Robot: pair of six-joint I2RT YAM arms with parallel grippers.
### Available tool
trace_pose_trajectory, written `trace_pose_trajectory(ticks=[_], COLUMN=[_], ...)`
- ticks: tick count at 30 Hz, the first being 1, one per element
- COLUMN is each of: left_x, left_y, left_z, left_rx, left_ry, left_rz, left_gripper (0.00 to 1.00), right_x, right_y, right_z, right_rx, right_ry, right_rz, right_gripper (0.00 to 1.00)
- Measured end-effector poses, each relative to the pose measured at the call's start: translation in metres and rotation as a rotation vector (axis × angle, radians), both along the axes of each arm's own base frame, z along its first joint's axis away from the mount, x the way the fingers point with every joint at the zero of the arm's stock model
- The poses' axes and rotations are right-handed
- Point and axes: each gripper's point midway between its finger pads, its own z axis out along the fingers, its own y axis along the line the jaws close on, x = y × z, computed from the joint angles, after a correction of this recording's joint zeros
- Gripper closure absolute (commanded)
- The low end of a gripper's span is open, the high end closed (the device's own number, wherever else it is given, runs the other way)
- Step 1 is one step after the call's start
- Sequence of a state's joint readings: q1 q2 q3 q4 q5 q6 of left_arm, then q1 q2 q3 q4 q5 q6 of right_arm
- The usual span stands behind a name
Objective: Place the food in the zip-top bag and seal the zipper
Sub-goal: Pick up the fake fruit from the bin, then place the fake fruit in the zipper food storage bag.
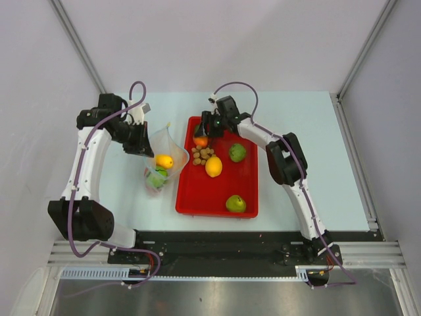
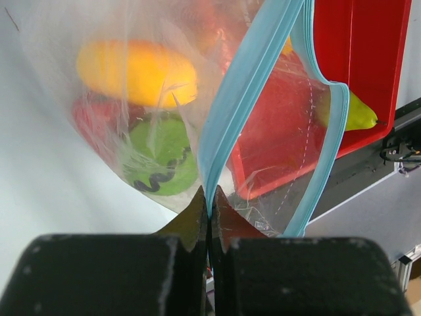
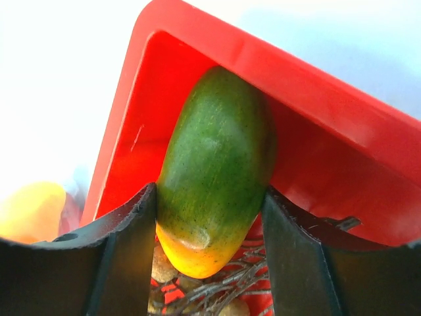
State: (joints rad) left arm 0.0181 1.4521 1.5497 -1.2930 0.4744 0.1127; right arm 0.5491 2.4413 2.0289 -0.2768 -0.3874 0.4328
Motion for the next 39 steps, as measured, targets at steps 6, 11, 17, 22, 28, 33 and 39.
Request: trace_pose_trajectory(ticks=[6, 11, 17, 22, 28, 33, 39], left_x=[0.0, 0.0, 0.0, 0.0, 0.0, 0.0, -0.001], left_y=[0.0, -0.001, -0.005, -0.008, -0.01, -0.012, -0.015], left_z=[0.0, -0.001, 0.0, 0.001, 0.001, 0.002, 0.004], left_rx=[-0.002, -0.009, -0.031, -0.05, -0.063, -0.077, -0.091], left_ry=[-0.001, 0.004, 0.006, 0.008, 0.012, 0.015, 0.019], left_rz=[0.0, 0.003, -0.002, -0.003, -0.007, -0.005, -0.004], left_gripper=[0.98, 0.98, 0.98, 0.98, 0.98, 0.97, 0.97], right_x=[-0.007, -0.023, -0.066, -0.14, -0.211, -0.222, -0.215], right_y=[-0.018, -0.032, -0.035, -0.005, 0.045, 0.063, 0.076], right_z=[0.039, 0.125, 0.21, 0.262, 0.271, 0.248, 0.199], right_rx=[0.04, 0.139, 0.255, 0.335, 0.362, 0.327, 0.243], right_ry=[-0.006, -0.095, -0.255, -0.449, -0.558, -0.557, -0.504], right_rz=[-0.007, -0.001, 0.062, 0.24, 0.453, 0.504, 0.511], right_gripper=[0.78, 0.78, 0.76, 0.74, 0.71, 0.51, 0.16])
